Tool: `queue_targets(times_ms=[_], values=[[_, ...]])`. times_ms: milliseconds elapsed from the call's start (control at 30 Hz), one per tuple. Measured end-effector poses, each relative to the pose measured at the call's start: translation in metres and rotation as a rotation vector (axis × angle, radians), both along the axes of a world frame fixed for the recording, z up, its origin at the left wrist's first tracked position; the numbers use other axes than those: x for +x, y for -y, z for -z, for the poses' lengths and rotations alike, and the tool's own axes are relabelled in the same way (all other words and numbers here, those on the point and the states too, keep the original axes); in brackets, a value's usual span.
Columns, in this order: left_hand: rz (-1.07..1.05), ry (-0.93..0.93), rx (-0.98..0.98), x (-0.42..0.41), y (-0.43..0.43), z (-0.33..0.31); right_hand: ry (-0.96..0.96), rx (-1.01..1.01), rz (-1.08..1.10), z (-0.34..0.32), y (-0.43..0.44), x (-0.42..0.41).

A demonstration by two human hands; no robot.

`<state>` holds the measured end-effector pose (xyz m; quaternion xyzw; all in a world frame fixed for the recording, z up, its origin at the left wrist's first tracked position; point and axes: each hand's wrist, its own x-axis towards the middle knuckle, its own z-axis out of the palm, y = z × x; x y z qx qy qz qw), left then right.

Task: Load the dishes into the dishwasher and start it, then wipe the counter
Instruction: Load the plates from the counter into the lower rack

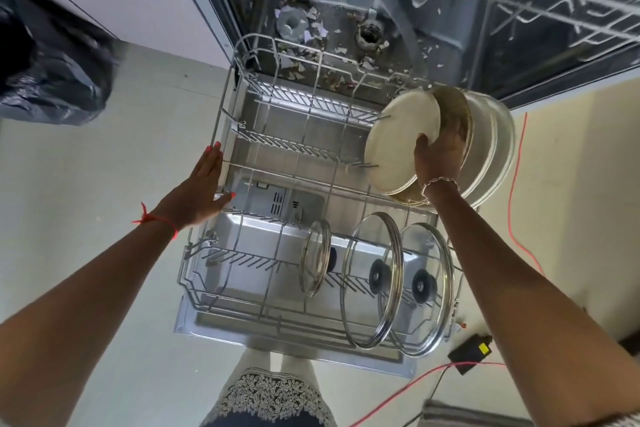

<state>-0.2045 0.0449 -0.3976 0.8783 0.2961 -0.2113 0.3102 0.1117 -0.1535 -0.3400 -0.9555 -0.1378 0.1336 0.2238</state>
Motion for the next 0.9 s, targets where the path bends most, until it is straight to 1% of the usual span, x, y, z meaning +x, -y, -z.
queue_targets(times_ms=[133,200,367,533,633,767,900], values=[[0.052,-0.003,0.089,0.003,-0.005,-0.020,0.079,0.002,-0.150,-0.015,0.006,-0.007],[0.080,-0.016,0.125,0.007,-0.006,-0.036,0.044,-0.046,-0.229,-0.028,0.008,-0.014],[0.086,-0.025,0.144,0.019,-0.004,-0.101,-0.070,-0.224,-0.454,-0.077,0.012,-0.036],[0.101,-0.038,0.181,0.029,0.017,-0.180,-0.177,-0.247,-0.490,-0.144,0.015,-0.076],[0.088,-0.010,0.167,0.025,0.039,-0.229,-0.188,-0.255,-0.566,-0.185,0.016,-0.101],[0.096,-0.002,0.188,0.016,0.056,-0.269,-0.196,-0.225,-0.576,-0.218,0.018,-0.125],[0.068,0.013,0.244,0.007,0.065,-0.297,-0.162,-0.295,-0.690,-0.243,0.015,-0.135]])
